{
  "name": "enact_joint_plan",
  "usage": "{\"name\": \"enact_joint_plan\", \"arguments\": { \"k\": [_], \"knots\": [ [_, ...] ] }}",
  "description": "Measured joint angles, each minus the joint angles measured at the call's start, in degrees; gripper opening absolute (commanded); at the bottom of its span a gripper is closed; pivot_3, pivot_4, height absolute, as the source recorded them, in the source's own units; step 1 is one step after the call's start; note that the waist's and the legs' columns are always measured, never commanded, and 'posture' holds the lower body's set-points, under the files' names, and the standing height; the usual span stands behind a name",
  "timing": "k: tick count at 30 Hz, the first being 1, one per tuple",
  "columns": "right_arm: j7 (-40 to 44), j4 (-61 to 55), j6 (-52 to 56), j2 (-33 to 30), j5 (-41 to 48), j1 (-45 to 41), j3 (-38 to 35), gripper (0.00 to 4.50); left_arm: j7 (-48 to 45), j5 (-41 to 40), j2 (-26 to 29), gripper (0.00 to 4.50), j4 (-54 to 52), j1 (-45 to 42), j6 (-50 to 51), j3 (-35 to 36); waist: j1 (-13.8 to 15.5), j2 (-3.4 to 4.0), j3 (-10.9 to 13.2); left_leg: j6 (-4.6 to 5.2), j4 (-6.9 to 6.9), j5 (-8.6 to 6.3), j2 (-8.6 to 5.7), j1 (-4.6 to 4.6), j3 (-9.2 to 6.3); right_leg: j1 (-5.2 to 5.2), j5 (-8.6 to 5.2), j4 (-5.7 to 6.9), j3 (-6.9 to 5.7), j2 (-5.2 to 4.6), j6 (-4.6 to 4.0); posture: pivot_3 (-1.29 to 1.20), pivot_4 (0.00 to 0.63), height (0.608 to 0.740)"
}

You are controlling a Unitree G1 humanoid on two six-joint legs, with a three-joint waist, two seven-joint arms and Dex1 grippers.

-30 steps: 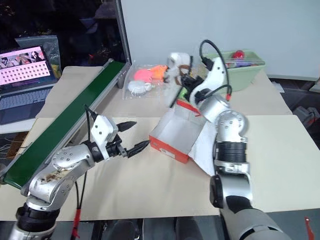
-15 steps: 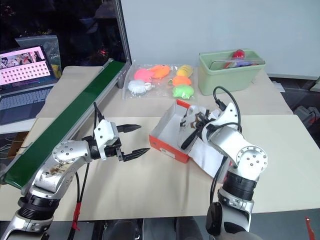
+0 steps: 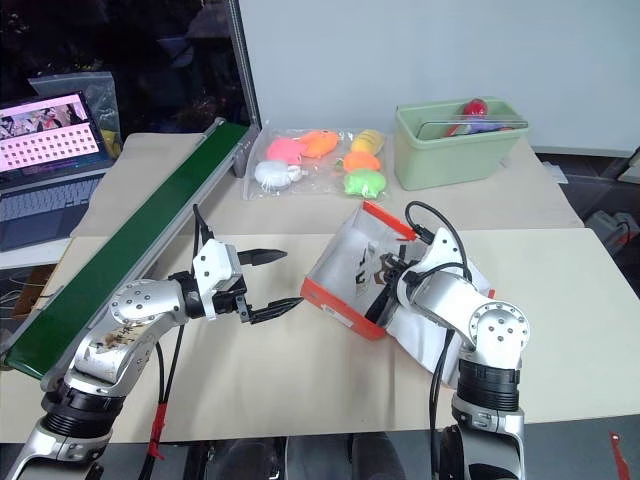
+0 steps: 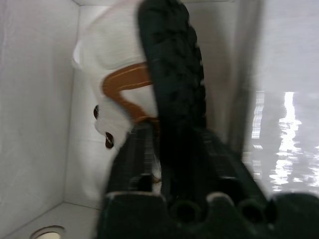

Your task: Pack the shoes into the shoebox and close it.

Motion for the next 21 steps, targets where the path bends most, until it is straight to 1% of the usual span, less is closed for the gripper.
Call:
{"name": "enact_joint_plan", "arguments": {
  "k": [1, 2, 3, 6, 11, 15, 16, 19, 20, 21],
  "knots": [
    [0.1, 0.1, -0.3, -0.1, 0.1, -0.3, 0.2, 2.74, 0.1, 0.0, 0.0, 4.50, 0.0, 0.0, 0.0, 0.0, 0.0, 0.00, 0.0, 0.00, 0.00, 0.00, 0.00, 0.00, 0.00, 0.00, 0.00, 0.00, 0.00, 0.00, 0.00, 0.00, 0.150, 0.729],
    [0.2, 0.2, -0.6, -0.1, 0.2, -0.9, 0.5, 3.14, 0.1, 0.0, 0.0, 4.50, -0.1, 0.0, 0.0, 0.1, 0.1, 0.00, 0.0, 0.00, 0.00, 0.00, 0.00, 0.00, 0.00, 0.00, 0.00, 0.00, 0.00, 0.00, 0.00, 0.00, 0.150, 0.729],
    [0.4, 0.3, -0.9, -0.2, 0.4, -1.8, 0.9, 3.40, 0.3, 0.0, 0.0, 4.50, -0.1, 0.1, 0.0, 0.3, 0.1, 0.00, 0.0, 0.00, 0.00, 0.00, 0.00, 0.00, -0.01, 0.00, 0.00, 0.00, 0.00, 0.00, 0.00, 0.00, 0.150, 0.729],
    [1.1, 0.4, -1.8, -0.4, 0.7, -4.0, 1.7, 3.40, 0.5, 0.0, 0.0, 4.50, -0.1, 0.1, 0.0, 0.4, 0.1, 0.00, 0.0, 0.00, 0.00, 0.00, 0.00, 0.00, 0.00, 0.00, 0.00, 0.00, 0.00, 0.00, 0.00, 0.00, 0.150, 0.729],
    [3.1, 0.5, -2.5, -2.6, 0.2, -9.6, 2.7, 3.40, 1.7, 0.1, -0.2, 4.50, 0.1, 0.0, 0.0, 0.9, 0.1, 0.00, 0.0, 0.00, 0.01, 0.00, 0.00, -0.01, 0.00, -0.01, 0.00, 0.00, 0.00, 0.00, 0.00, 0.00, 0.150, 0.729],
    [8.2, 0.4, -2.3, -5.8, -2.5, -12.4, 4.4, 3.40, 5.9, 1.2, -2.0, 4.50, 1.7, -0.4, 0.4, 2.5, 0.2, 0.00, 0.0, 0.00, 0.01, 0.00, 0.00, -0.01, 0.00, 0.00, 0.01, 0.00, 0.00, -0.01, 0.00, 0.00, 0.150, 0.729],
    [11.3, 0.2, -1.9, -7.1, -4.2, -13.1, 5.3, 3.40, 8.9, 1.8, -3.2, 4.50, 2.5, -0.8, 1.1, 3.8, 0.2, 0.00, 0.0, 0.00, 0.03, 0.00, 0.00, -0.02, -0.02, 0.00, 0.01, 0.00, -0.02, 0.00, 0.01, 0.00, 0.150, 0.729],
    [24.7, -3.2, -0.9, -13.0, -11.6, -15.8, 9.7, 3.40, 20.1, 5.3, -7.1, 4.50, 4.4, -2.6, 3.2, 8.3, 0.2, 0.00, 0.0, 0.01, 0.04, 0.00, 0.01, -0.02, -0.03, -0.01, 0.02, -0.02, -0.02, 0.00, 0.03, 0.00, 0.150, 0.729],
    [31.4, -5.7, -1.1, -16.9, -14.9, -15.9, 12.5, 3.40, 24.2, 6.0, -9.1, 4.50, 4.4, -3.2, 4.6, 10.0, 0.3, 0.02, 0.0, 0.02, 0.04, -0.01, -0.04, -0.04, -0.02, -0.02, 0.01, -0.03, -0.01, -0.04, 0.06, 0.00, 0.150, 0.729],
    [40.6, -9.5, -1.9, -21.4, -20.2, -15.8, 16.2, 3.40, 29.2, 6.9, -10.8, 4.50, 4.4, -3.5, 6.4, 12.7, 0.3, 0.00, 0.0, 0.07, 0.04, -0.04, 0.00, -0.05, -0.05, -0.01, -0.01, -0.06, -0.05, -0.02, 0.09, 0.00, 0.150, 0.729]
  ]
}}
